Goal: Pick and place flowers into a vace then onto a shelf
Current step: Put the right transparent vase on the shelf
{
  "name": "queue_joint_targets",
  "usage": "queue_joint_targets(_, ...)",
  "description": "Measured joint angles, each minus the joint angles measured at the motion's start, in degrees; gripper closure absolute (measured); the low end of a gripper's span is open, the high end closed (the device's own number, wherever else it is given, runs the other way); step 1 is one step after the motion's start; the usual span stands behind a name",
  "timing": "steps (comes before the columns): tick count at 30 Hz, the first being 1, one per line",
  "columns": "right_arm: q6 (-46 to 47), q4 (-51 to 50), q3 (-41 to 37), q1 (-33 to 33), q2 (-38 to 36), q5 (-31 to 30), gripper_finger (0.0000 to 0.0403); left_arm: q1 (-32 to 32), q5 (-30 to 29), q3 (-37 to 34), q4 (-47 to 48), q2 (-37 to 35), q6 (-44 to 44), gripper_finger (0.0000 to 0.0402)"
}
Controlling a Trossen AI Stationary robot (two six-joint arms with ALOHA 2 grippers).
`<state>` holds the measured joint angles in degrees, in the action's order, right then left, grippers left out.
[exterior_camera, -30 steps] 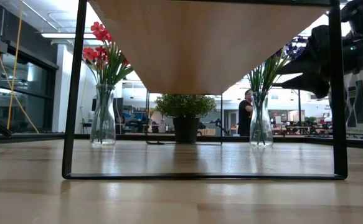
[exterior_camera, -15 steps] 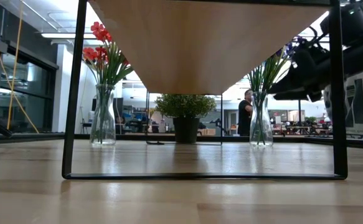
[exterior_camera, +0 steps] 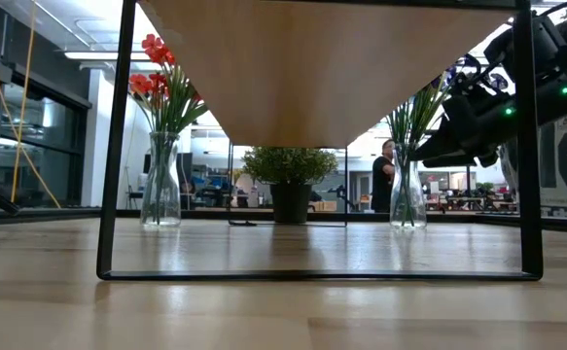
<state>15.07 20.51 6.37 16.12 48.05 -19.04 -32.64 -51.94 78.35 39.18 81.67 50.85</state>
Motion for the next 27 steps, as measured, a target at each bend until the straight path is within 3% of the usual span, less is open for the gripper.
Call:
queue_joint_targets(16,-0.6,-0.1,0.0,0.0,-0.1,-2.4,0.0142,0.0,-0.1,0.0,1.0,0.0,0.0,0.0186)
queue_joint_targets(21,-0.6,0.0,0.0,0.0,-0.1,-3.7,0.0105,0.0,-0.2,0.0,1.5,0.0,0.0,0.0186)
queue_joint_targets(27,-3.1,3.7,0.0,0.0,-0.1,-0.3,0.0055,0.0,-0.4,0.0,2.1,0.0,0.0,0.0186)
